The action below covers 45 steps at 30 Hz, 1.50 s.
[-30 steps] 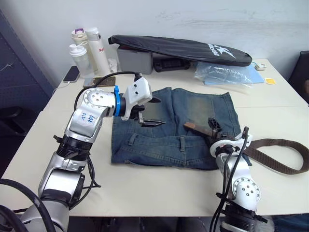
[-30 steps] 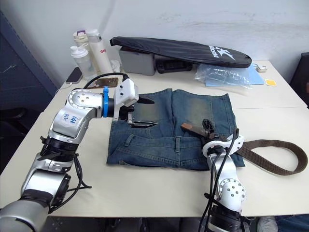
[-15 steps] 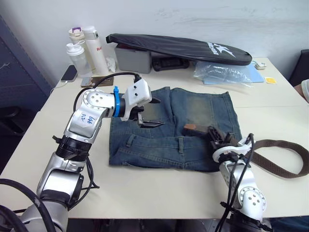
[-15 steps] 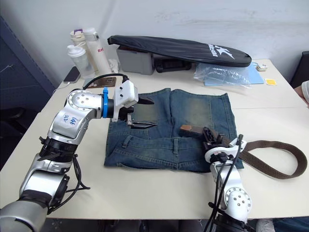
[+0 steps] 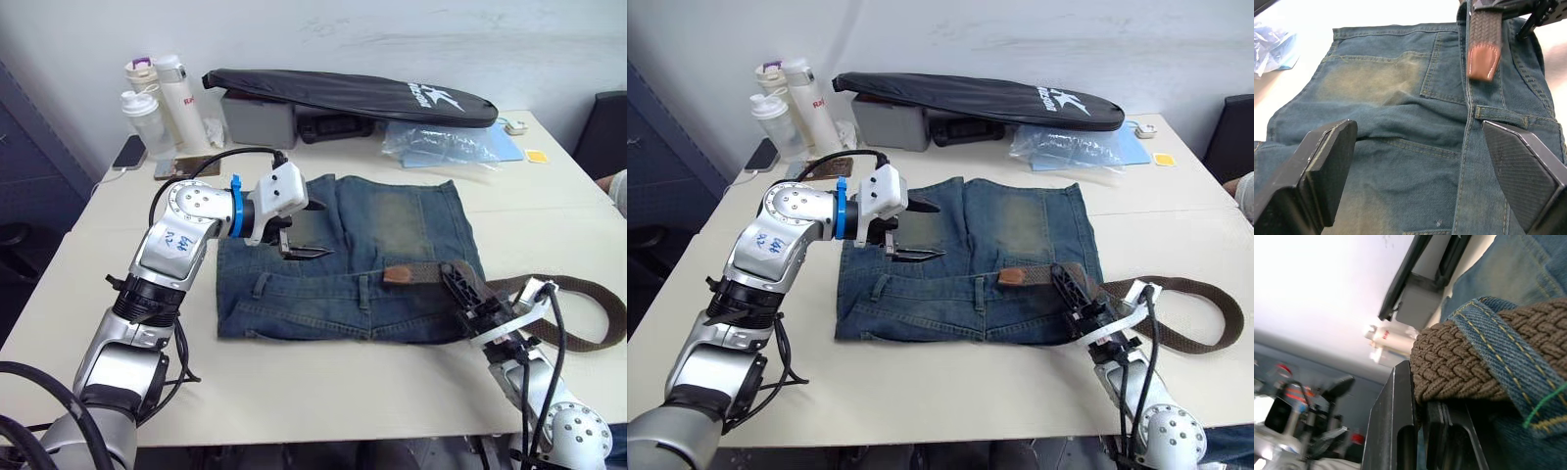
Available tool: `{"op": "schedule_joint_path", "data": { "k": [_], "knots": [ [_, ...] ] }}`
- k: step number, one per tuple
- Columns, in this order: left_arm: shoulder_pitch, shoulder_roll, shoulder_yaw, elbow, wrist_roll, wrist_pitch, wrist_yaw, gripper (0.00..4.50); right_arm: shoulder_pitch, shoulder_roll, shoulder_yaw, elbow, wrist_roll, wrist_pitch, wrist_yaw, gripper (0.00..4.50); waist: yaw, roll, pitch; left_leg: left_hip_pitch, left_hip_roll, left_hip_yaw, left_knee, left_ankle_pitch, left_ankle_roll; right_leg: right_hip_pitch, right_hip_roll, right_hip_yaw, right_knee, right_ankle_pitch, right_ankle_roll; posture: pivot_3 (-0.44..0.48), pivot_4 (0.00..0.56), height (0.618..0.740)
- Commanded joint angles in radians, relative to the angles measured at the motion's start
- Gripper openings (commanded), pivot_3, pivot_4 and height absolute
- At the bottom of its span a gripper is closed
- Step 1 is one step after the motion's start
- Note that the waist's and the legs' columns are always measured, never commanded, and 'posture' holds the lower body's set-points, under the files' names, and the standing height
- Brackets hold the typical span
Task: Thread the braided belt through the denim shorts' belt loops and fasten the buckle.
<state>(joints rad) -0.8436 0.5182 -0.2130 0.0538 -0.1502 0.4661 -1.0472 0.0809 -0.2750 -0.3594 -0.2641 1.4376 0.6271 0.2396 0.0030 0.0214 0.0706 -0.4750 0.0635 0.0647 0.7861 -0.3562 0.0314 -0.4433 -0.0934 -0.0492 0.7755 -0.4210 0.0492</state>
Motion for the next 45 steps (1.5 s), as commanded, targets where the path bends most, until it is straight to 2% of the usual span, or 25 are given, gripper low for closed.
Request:
{"op": "schedule_joint_path", "data": {
  "k": [1, 8, 16, 31, 39, 45],
  "knots": [
    [0.006, 0.02, 0.016, -0.032, -0.008, 0.004, 0.002, 4.5, -0.024, 0.003, 0.041, -0.016, -0.12, -0.039, 0.063, 0.14, 0.0, 0.0, 0.0, 0.001, 0.0, 0.0, 0.0, 0.001, 0.001, 0.0, 0.0, 0.0, 0.0, 0.0, 0.0, 0.0, 0.15, 0.622],
    [0.033, 0.061, 0.019, -0.044, -0.008, 0.0, -0.015, 4.5, -0.045, 0.037, 0.085, -0.013, -0.184, -0.032, 0.097, 0.14, -0.001, -0.001, 0.0, 0.002, 0.001, 0.0, 0.001, 0.002, 0.001, -0.001, 0.0, 0.0, 0.002, 0.0, 0.0, 0.0, 0.15, 0.622],
    [0.047, 0.072, 0.019, -0.049, -0.008, 0.001, -0.012, 4.5, -0.03, 0.092, 0.058, -0.033, 0.008, 0.043, 0.081, 0.14, 0.0, -0.002, 0.001, 0.002, 0.001, 0.0, 0.002, 0.002, 0.001, -0.002, -0.002, 0.0, 0.007, 0.0, 0.0, 0.0, 0.15, 0.622],
    [0.046, 0.084, 0.018, -0.056, -0.01, 0.001, -0.015, 4.5, -0.012, 0.012, 0.018, 0.017, -0.022, 0.084, 0.16, 0.14, 0.001, -0.002, 0.001, 0.002, 0.0, 0.0, 0.002, 0.002, 0.001, -0.002, -0.001, 0.0, 0.007, 0.0, 0.0, 0.0, 0.15, 0.622],
    [0.04, 0.079, 0.014, -0.055, -0.009, 0.003, -0.015, 4.5, -0.01, 0.053, 0.068, 0.041, -0.082, 0.077, 0.175, 0.14, 0.0, -0.002, 0.001, 0.002, 0.001, 0.0, 0.002, 0.002, 0.001, -0.001, -0.002, 0.0, 0.007, 0.0, 0.0, 0.0, 0.15, 0.622],
    [0.044, 0.082, 0.013, -0.057, -0.008, 0.005, -0.015, 4.5, -0.007, 0.1, 0.074, 0.047, -0.057, 0.087, 0.19, 0.14, -0.001, -0.002, 0.0, 0.002, 0.001, -0.001, 0.002, 0.002, 0.001, -0.001, -0.001, 0.0, 0.007, 0.0, 0.0, 0.0, 0.15, 0.622]
  ]
}}
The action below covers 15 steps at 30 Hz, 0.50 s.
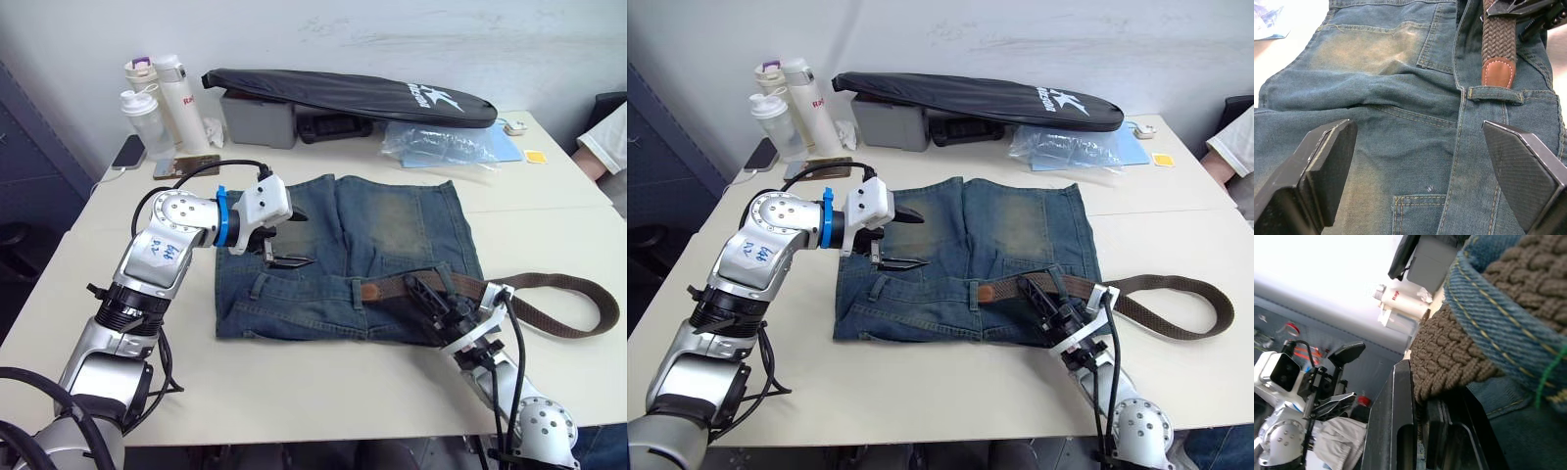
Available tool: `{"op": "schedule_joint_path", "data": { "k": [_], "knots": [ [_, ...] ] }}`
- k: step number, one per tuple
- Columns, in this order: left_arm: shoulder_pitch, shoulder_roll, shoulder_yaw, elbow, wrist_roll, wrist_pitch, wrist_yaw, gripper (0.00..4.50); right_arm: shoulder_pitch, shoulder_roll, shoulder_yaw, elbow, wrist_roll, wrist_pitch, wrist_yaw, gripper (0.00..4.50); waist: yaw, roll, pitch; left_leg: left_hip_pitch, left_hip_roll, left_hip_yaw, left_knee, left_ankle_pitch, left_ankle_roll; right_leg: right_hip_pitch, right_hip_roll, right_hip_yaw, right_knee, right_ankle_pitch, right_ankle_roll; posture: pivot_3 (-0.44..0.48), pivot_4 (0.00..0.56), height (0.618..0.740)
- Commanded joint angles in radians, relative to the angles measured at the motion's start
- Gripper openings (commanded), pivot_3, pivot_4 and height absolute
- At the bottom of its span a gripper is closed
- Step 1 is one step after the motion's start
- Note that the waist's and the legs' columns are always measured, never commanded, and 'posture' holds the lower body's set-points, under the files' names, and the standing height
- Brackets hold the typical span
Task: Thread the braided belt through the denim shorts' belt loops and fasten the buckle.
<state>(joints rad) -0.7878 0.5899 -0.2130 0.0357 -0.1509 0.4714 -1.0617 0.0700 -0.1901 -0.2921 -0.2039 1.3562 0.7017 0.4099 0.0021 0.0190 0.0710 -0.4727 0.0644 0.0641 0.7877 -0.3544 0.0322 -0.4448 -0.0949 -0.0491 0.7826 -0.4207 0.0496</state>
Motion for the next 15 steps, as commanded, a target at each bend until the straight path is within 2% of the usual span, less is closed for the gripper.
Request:
{"op": "schedule_joint_path", "data": {
  "k": [1, 5, 8, 15],
  "knots": [
    [-0.01, 0.011, 0.014, -0.04, -0.007, 0.0, -0.001, 4.5, 0.006, 0.021, 0.01, -0.007, 0.021, 0.014, 0.018, 0.14, 0.0, 0.0, 0.0, 0.0, 0.0, 0.0, 0.0, 0.0, 0.0, 0.0, 0.0, 0.0, 0.0, 0.0, 0.0, 0.0, 0.15, 0.622],
    [-0.006, 0.011, 0.014, -0.046, -0.007, 0.004, 0.003, 4.5, 0.004, 0.04, 0.086, 0.05, -0.131, -0.013, 0.01, 0.14, -0.002, -0.002, -0.001, 0.0, 0.0, 0.0, 0.0, 0.0, 0.0, 0.0, 0.0, 0.0, 0.0, 0.0, 0.0, 0.0, 0.15, 0.622],
    [-0.003, 0.013, 0.013, -0.051, -0.004, 0.004, 0.004, 4.5, -0.036, 0.06, 0.138, 0.072, -0.24, -0.042, -0.036, 0.14, -0.006, -0.01, -0.006, 0.001, 0.0, -0.001, -0.001, 0.0, 0.0, 0.002, -0.001, 0.0, 0.0, 0.0, 0.0, 0.0, 0.15, 0.622],
    [0.014, 0.021, 0.021, -0.07, -0.005, 0.014, 0.013, 4.5, -0.111, 0.072, 0.29, 0.036, -0.432, -0.007, -0.104, 0.14, -0.01, -0.015, -0.006, 0.013, 0.0, -0.009, -0.001, 0.0, 0.0, 0.002, -0.003, -0.001, -0.007, -0.001, -0.002, 0.0, 0.15, 0.622]
  ]
}}
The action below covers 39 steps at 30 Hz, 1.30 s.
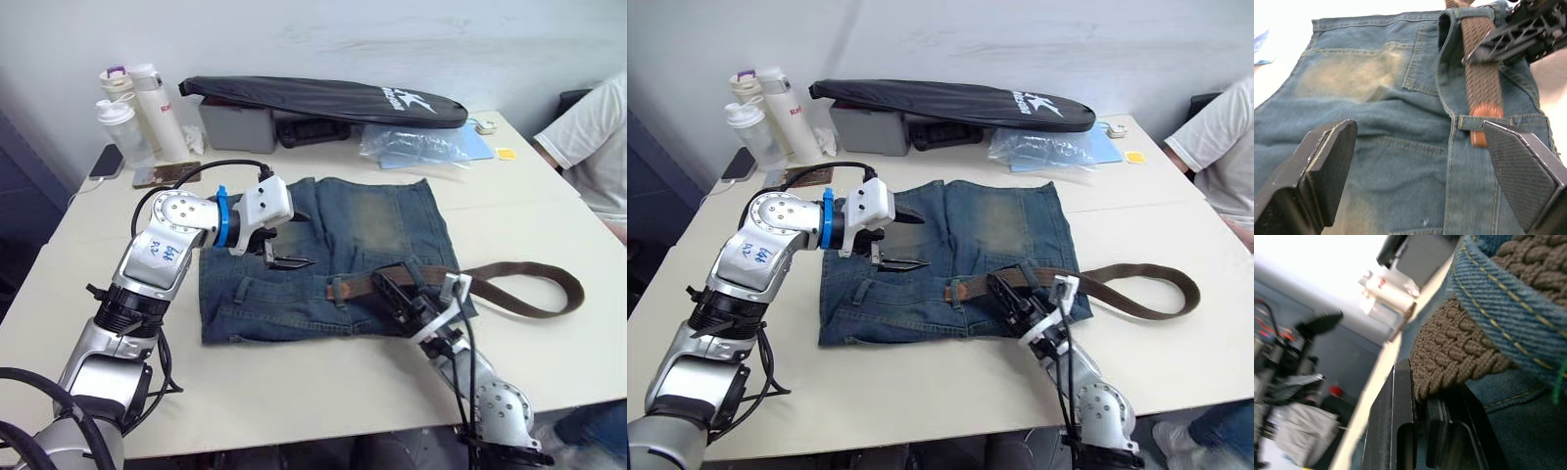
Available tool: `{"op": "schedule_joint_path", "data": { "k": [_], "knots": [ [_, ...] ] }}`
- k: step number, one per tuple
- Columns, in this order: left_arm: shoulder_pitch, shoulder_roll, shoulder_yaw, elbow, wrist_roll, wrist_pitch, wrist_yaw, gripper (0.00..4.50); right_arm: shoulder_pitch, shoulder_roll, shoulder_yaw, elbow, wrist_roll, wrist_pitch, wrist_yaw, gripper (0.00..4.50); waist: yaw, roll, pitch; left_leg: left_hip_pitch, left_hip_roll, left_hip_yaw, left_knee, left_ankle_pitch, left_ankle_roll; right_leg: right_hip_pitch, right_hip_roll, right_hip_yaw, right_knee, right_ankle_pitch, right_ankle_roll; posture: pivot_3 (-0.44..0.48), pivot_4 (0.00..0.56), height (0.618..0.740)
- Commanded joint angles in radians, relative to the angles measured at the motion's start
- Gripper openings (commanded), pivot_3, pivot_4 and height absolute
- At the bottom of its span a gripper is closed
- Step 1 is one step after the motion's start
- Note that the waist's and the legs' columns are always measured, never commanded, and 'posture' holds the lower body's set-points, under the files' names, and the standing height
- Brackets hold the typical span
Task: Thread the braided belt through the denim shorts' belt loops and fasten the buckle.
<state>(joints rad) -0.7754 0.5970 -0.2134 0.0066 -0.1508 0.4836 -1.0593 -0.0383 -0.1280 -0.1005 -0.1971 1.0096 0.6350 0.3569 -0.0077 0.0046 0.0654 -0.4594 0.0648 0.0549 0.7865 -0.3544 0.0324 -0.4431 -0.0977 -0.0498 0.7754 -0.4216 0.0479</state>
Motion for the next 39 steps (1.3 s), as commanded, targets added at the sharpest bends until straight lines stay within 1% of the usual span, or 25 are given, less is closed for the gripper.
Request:
{"op": "schedule_joint_path", "data": {
  "k": [1, 4, 6, 8, 10, 11, 12, 14, 16, 18, 21, 23, 25, 26, 29, 34, 37, 39],
  "knots": [
    [0.004, 0.013, 0.022, -0.043, -0.005, 0.003, 0.015, 4.5, -0.009, 0.004, 0.123, 0.027, -0.114, 0.074, -0.063, 0.14, -0.001, -0.002, -0.001, 0.001, 0.0, -0.001, 0.0, 0.0, 0.0, 0.0, 0.0, 0.0, 0.0, 0.0, 0.0, 0.0, 0.15, 0.622],
    [0.014, 0.009, 0.025, -0.058, -0.009, 0.013, 0.028, 4.5, -0.021, -0.015, 0.144, 0.041, -0.157, 0.132, -0.099, 0.14, -0.007, -0.004, -0.002, 0.005, 0.0, -0.005, 0.001, 0.0, 0.0, -0.001, 0.001, 0.0, 0.0, 0.0, 0.0, 0.0, 0.15, 0.622],
    [0.026, 0.01, 0.028, -0.073, -0.014, 0.021, 0.035, 4.5, -0.03, -0.046, 0.173, 0.05, -0.21, 0.152, -0.094, 0.14, -0.012, -0.005, -0.003, 0.006, 0.0, -0.006, 0.001, -0.001, 0.0, -0.001, 0.002, 0.0, 0.001, 0.0, 0.0, 0.0, 0.15, 0.622],
    [0.034, 0.011, 0.03, -0.081, -0.014, 0.025, 0.04, 4.5, -0.036, -0.041, 0.169, 0.047, -0.199, 0.18, -0.092, 0.14, -0.018, -0.005, -0.005, 0.007, 0.0, -0.008, 0.0, -0.002, 0.0, -0.002, 0.002, 0.0, 0.002, 0.0, 0.0, 0.0, 0.15, 0.622],
    [0.043, 0.016, 0.03, -0.086, -0.01, 0.024, 0.043, 4.5, -0.062, -0.07, 0.213, 0.048, -0.264, 0.198, -0.105, 0.14, -0.019, -0.005, -0.005, 0.009, 0.0, -0.01, 0.0, -0.006, 0.001, -0.002, 0.003, 0.0, 0.004, 0.0, 0.0, 0.0, 0.15, 0.622],
    [0.045, 0.015, 0.031, -0.089, -0.011, 0.027, 0.047, 4.5, -0.074, -0.093, 0.241, 0.055, -0.311, 0.195, -0.105, 0.14, -0.02, -0.005, -0.005, 0.011, 0.0, -0.011, 0.0, -0.009, 0.004, -0.002, 0.003, 0.0, 0.006, 0.0, 0.0, 0.0, 0.15, 0.622],
    [0.046, 0.015, 0.031, -0.091, -0.012, 0.029, 0.049, 4.5, -0.081, -0.106, 0.258, 0.06, -0.343, 0.193, -0.103, 0.14, -0.02, -0.004, -0.006, 0.013, 0.0, -0.012, 0.0, -0.011, 0.003, -0.002, 0.003, 0.0, 0.007, 0.0, 0.0, 0.0, 0.15, 0.622],
    [0.053, 0.014, 0.032, -0.103, -0.016, 0.037, 0.055, 4.5, -0.092, -0.099, 0.253, 0.091, -0.368, 0.179, -0.111, 0.14, -0.019, -0.004, -0.007, 0.014, -0.001, -0.012, 0.0, -0.014, 0.003, -0.002, 0.003, 0.0, 0.006, -0.001, -0.001, 0.0, 0.15, 0.622],
    [0.065, 0.015, 0.032, -0.116, -0.018, 0.044, 0.058, 4.5, -0.1, -0.051, 0.209, 0.115, -0.344, 0.17, -0.123, 0.14, -0.019, -0.003, -0.009, 0.016, -0.001, -0.013, 0.0, -0.017, 0.001, -0.002, 0.003, 0.0, 0.006, -0.001, -0.001, 0.0, 0.15, 0.622],
    [0.082, 0.021, 0.033, -0.121, -0.018, 0.048, 0.056, 4.5, -0.106, 0.029, 0.13, 0.126, -0.258, 0.183, -0.131, 0.14, -0.02, -0.004, -0.011, 0.017, -0.001, -0.013, 0.0, -0.019, -0.002, -0.002, 0.003, 0.0, 0.007, -0.001, -0.001, 0.0, 0.15, 0.622],
    [0.119, 0.041, 0.017, -0.127, -0.002, 0.035, 0.048, 4.5, -0.112, 0.106, 0.041, 0.126, -0.169, 0.206, -0.142, 0.14, -0.021, -0.004, -0.01, 0.019, -0.001, -0.014, 0.001, -0.021, -0.003, -0.002, 0.003, 0.0, 0.007, -0.001, -0.001, 0.0, 0.15, 0.622],
    [0.15, 0.058, 0.002, -0.127, 0.016, 0.014, 0.045, 4.5, -0.115, 0.16, -0.036, 0.124, -0.063, 0.241, -0.168, 0.14, -0.021, -0.003, -0.01, 0.021, -0.001, -0.015, 0.001, -0.023, -0.003, -0.003, 0.003, -0.001, 0.007, -0.001, -0.001, 0.0, 0.15, 0.622],
    [0.167, 0.064, -0.007, -0.125, 0.024, -0.001, 0.047, 4.5, -0.099, 0.066, 0.067, 0.099, -0.179, 0.259, -0.115, 0.14, -0.021, 0.0, -0.009, 0.021, -0.001, -0.016, 0.001, -0.023, -0.003, -0.004, 0.003, -0.001, 0.008, -0.001, -0.001, 0.0, 0.15, 0.622],
    [0.171, 0.065, -0.008, -0.123, 0.026, -0.007, 0.048, 4.5, -0.095, 0.052, 0.083, 0.095, -0.199, 0.266, -0.108, 0.14, -0.021, 0.0, -0.009, 0.021, -0.001, -0.016, 0.001, -0.024, -0.003, -0.004, 0.003, -0.001, 0.009, -0.001, -0.001, 0.0, 0.15, 0.622],
    [0.177, 0.065, -0.012, -0.118, 0.032, -0.018, 0.049, 4.5, -0.093, 0.07, 0.059, 0.098, -0.176, 0.268, -0.127, 0.14, -0.02, 0.002, -0.012, 0.022, -0.001, -0.016, 0.0, -0.029, -0.001, -0.005, 0.004, -0.001, 0.009, -0.001, -0.001, 0.0, 0.15, 0.622],
    [0.212, 0.075, -0.036, -0.104, 0.068, -0.078, 0.047, 4.5, -0.103, 0.068, 0.073, 0.104, -0.214, 0.258, -0.129, 0.14, -0.02, 0.004, -0.013, 0.022, -0.002, -0.016, 0.001, -0.031, 0.0, -0.004, 0.003, -0.001, 0.008, -0.001, -0.001, 0.0, 0.15, 0.622],
    [0.248, 0.079, -0.044, -0.095, 0.089, -0.167, 0.046, 4.5, -0.103, 0.071, 0.078, 0.106, -0.23, 0.258, -0.132, 0.14, -0.02, 0.004, -0.013, 0.022, -0.002, -0.016, 0.0, -0.032, 0.0, -0.004, 0.003, -0.001, 0.007, -0.001, -0.001, 0.0, 0.15, 0.622],
    [0.274, 0.064, -0.029, -0.079, 0.084, -0.212, 0.057, 4.5, -0.101, 0.076, 0.077, 0.106, -0.232, 0.259, -0.132, 0.14, -0.02, 0.004, -0.014, 0.022, -0.002, -0.016, 0.0, -0.032, 0.0, -0.004, 0.003, -0.001, 0.007, -0.001, -0.002, 0.0, 0.15, 0.622]
  ]
}}
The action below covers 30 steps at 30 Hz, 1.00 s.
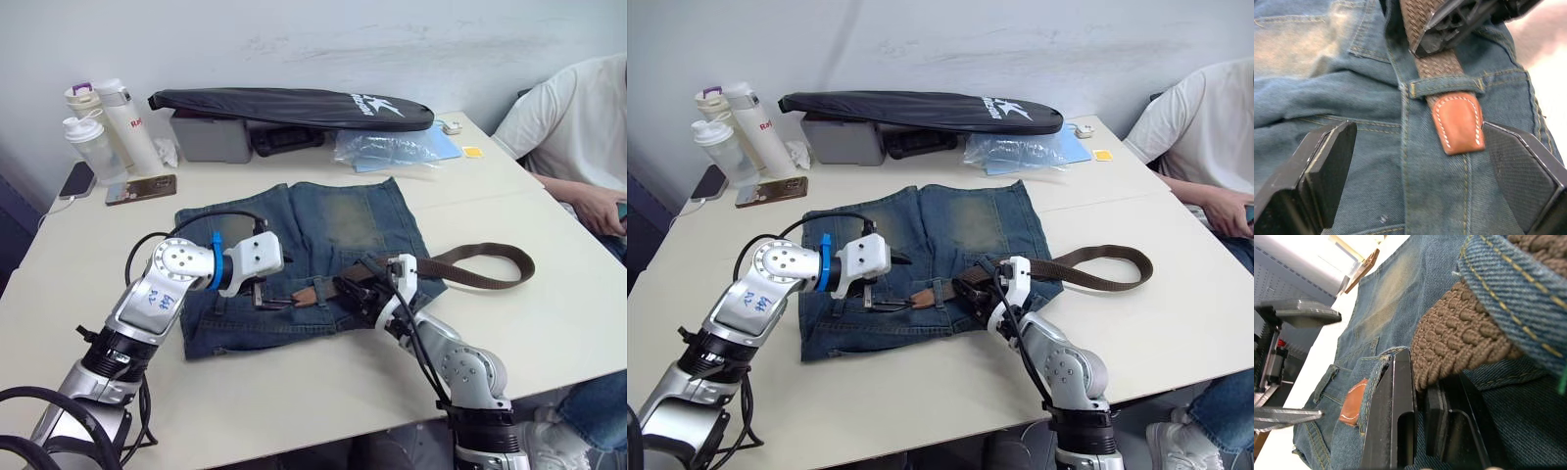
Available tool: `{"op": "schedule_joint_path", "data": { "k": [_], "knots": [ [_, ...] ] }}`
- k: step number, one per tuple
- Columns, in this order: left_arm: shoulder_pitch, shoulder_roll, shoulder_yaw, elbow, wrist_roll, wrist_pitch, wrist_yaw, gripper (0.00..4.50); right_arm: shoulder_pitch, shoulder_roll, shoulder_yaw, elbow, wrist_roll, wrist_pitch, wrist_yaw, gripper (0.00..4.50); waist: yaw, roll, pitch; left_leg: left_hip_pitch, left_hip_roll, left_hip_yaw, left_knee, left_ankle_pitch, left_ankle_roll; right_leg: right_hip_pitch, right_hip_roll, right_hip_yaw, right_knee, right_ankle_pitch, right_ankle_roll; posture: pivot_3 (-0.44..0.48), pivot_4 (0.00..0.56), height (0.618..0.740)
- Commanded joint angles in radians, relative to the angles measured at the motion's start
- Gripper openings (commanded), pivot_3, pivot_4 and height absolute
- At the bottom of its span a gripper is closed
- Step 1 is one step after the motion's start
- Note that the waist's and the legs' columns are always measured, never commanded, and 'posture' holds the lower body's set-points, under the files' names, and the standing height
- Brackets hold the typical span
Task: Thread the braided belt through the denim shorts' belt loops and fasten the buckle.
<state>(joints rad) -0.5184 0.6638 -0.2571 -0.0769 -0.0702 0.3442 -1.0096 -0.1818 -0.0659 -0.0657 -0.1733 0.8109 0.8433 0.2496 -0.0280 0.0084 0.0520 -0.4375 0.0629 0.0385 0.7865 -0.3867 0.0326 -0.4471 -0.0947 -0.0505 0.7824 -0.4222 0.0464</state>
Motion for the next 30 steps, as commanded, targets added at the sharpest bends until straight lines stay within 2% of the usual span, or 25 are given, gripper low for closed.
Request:
{"op": "schedule_joint_path", "data": {
  "k": [1, 5, 8, 10, 18, 24, 30],
  "knots": [
    [0.026, -0.003, 0.014, 0.018, 0.014, -0.099, 0.014, 4.5, 0.043, 0.016, 0.041, 0.081, -0.034, 0.053, -0.025, 0.14, 0.0, 0.001, 0.0, 0.0, 0.0, 0.0, 0.0, 0.0, 0.0, 0.0, 0.0, 0.0, 0.0, 0.0, 0.0, 0.0, 0.15, 0.622],
    [0.031, -0.021, 0.019, 0.053, 0.032, -0.17, 0.045, 4.5, 0.045, 0.021, 0.038, 0.079, -0.037, 0.055, -0.025, 0.14, 0.0, 0.001, 0.0, 0.0, 0.0, 0.0, 0.0, -0.002, 0.002, 0.0, 0.0, 0.0, 0.0, 0.0, 0.0, 0.0, 0.15, 0.622],
    [0.026, -0.044, 0.009, 0.073, 0.052, -0.215, 0.069, 3.8, 0.045, 0.023, 0.035, 0.077, -0.038, 0.055, -0.028, 0.0, 0.0, 0.001, 0.0, 0.0, 0.0, 0.0, -0.001, -0.004, 0.004, 0.0, 0.0, -0.001, 0.0, 0.0, 0.0, 0.0, 0.15, 0.622],
    [0.026, -0.061, -0.003, 0.081, 0.067, -0.236, 0.087, 3.16, 0.043, 0.024, 0.033, 0.079, -0.039, 0.055, -0.029, 0.0, 0.0, 0.002, 0.0, 0.0, 0.0, 0.0, 0.0, -0.005, 0.004, 0.0, 0.0, -0.001, 0.0, 0.0, 0.0, 0.0, 0.15, 0.622],
    [0.038, -0.118, -0.024, 0.129, 0.128, -0.319, 0.147, 3.16, 0.045, 0.026, 0.025, 0.072, -0.041, 0.057, -0.038, 0.0, 0.001, 0.002, -0.001, 0.0, 0.0, -0.001, -0.001, -0.006, 0.001, 0.0, 0.0, -0.001, -0.001, 0.0, 0.0, 0.0, 0.15, 0.622],
    [0.046, -0.099, -0.049, 0.176, 0.19, -0.421, 0.155, 3.16, 0.045, 0.026, 0.022, 0.07, -0.047, 0.059, -0.04, 0.0, 0.001, 0.003, -0.002, 0.0, 0.0, -0.001, -0.001, -0.006, 0.001, 0.001, 0.0, -0.002, -0.003, 0.0, 0.0, 0.0, 0.15, 0.622],
    [0.032, -0.091, -0.06, 0.215, 0.248, -0.451, 0.178, 3.16, 0.044, 0.026, 0.02, 0.071, -0.051, 0.057, -0.041, 0.0, 0.001, 0.005, -0.003, 0.0, 0.0, -0.001, -0.002, -0.006, 0.001, 0.001, 0.0, -0.002, -0.005, 0.0, 0.0, 0.0, 0.15, 0.622]
  ]
}}
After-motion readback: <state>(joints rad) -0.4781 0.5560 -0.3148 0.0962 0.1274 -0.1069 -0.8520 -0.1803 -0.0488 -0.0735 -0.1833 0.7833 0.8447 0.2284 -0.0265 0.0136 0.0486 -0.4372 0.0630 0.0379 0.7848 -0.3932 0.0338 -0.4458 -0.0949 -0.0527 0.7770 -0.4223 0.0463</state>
